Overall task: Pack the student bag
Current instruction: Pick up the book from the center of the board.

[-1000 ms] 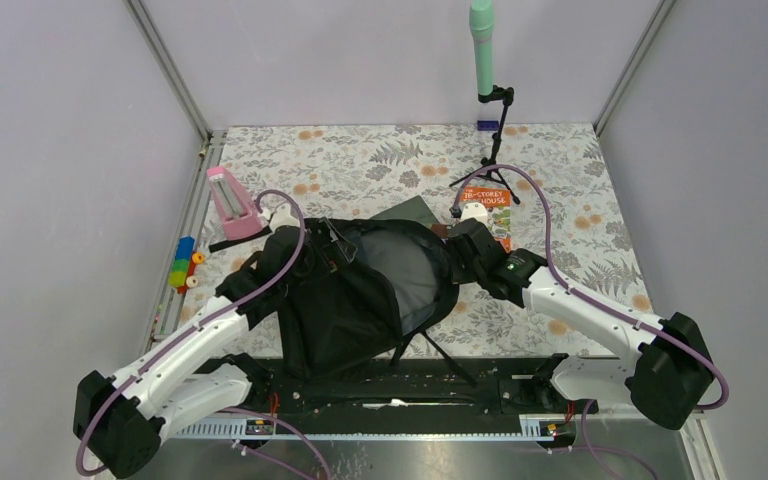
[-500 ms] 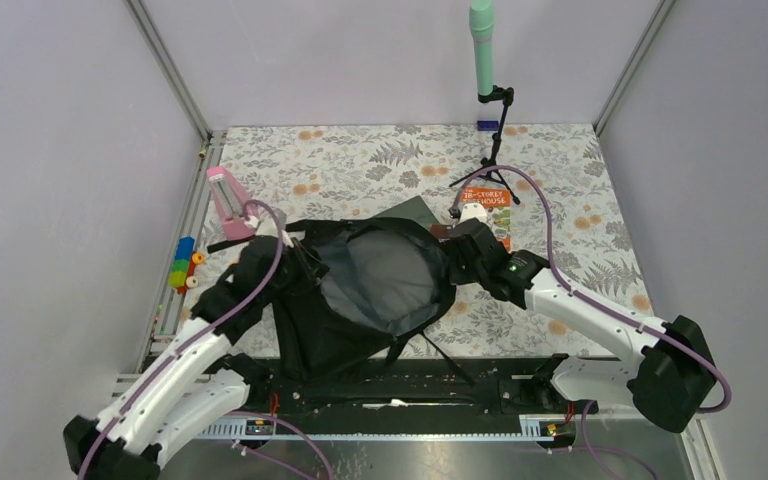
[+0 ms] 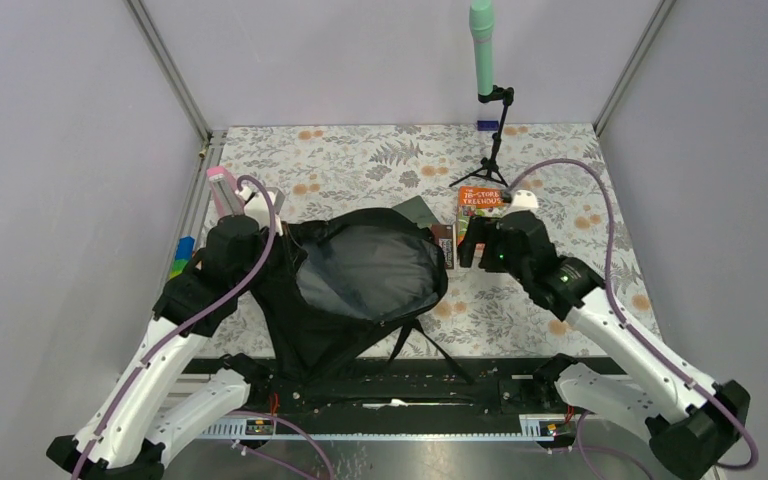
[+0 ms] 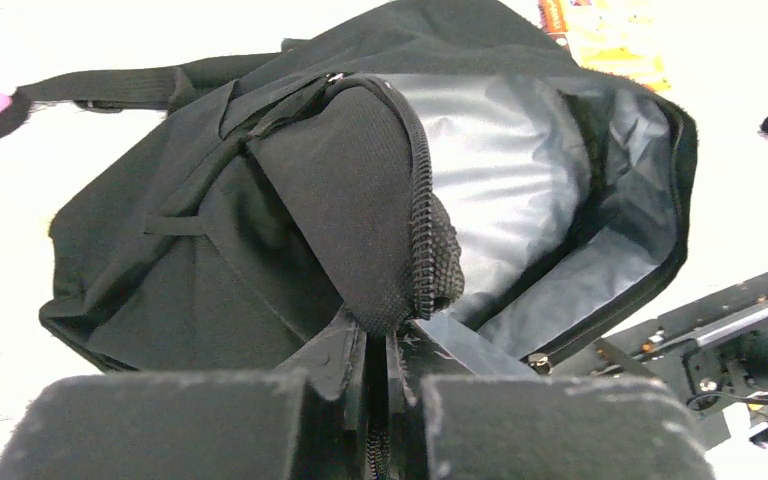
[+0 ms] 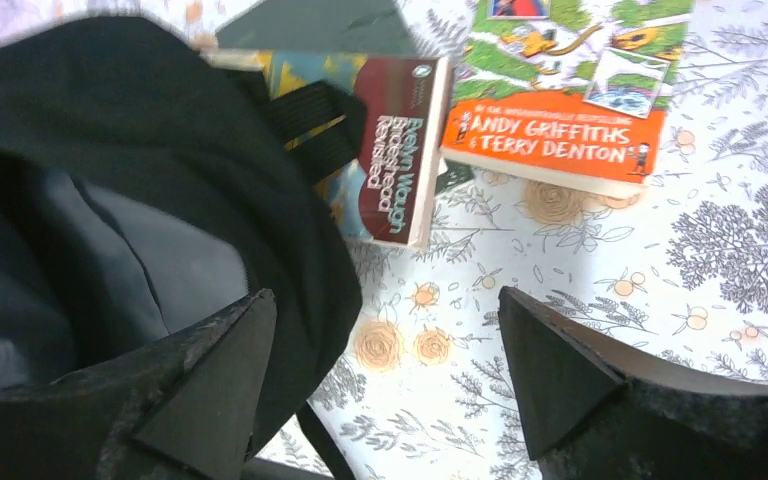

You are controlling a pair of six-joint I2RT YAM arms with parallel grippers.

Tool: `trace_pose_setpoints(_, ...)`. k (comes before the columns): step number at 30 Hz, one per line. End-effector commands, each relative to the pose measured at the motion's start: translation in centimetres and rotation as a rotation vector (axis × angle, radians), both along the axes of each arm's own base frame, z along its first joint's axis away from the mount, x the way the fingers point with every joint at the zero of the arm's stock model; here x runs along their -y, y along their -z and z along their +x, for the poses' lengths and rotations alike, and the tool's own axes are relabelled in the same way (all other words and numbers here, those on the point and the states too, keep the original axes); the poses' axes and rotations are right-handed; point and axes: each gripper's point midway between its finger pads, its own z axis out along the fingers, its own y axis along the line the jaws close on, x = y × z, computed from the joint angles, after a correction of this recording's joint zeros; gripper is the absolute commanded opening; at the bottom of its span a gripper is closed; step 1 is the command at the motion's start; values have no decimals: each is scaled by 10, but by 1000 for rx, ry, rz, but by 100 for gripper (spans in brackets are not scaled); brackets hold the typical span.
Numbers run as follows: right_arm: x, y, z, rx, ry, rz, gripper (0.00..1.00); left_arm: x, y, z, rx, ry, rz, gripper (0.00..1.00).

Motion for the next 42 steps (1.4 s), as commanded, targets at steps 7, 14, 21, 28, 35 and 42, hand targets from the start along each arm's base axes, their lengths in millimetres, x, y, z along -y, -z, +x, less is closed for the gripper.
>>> trace_pose_setpoints(7, 17, 19, 12, -23, 364, 478, 91, -54, -18, 29, 237, -225, 169, 0)
trace_pose_setpoints(14, 26, 56, 33, -31, 601, 688, 97, -68, -14, 36, 323, -322, 158, 0)
trace_pose_setpoints(21, 44, 99, 42, -10, 803, 849, 96, -84, -13, 26, 360, -373, 164, 0)
trace_pose_setpoints(28, 45, 110, 60, 22, 887, 937, 93, -75, -6, 30, 320, -332, 174, 0)
trace_pose_setpoints(35, 43, 125, 75, 8, 968, 1010, 91, -66, -4, 29, 309, -284, 158, 0)
trace_pose_setpoints(42, 46, 141, 88, 31, 1048, 1067, 85, -67, -5, 29, 311, -287, 160, 0)
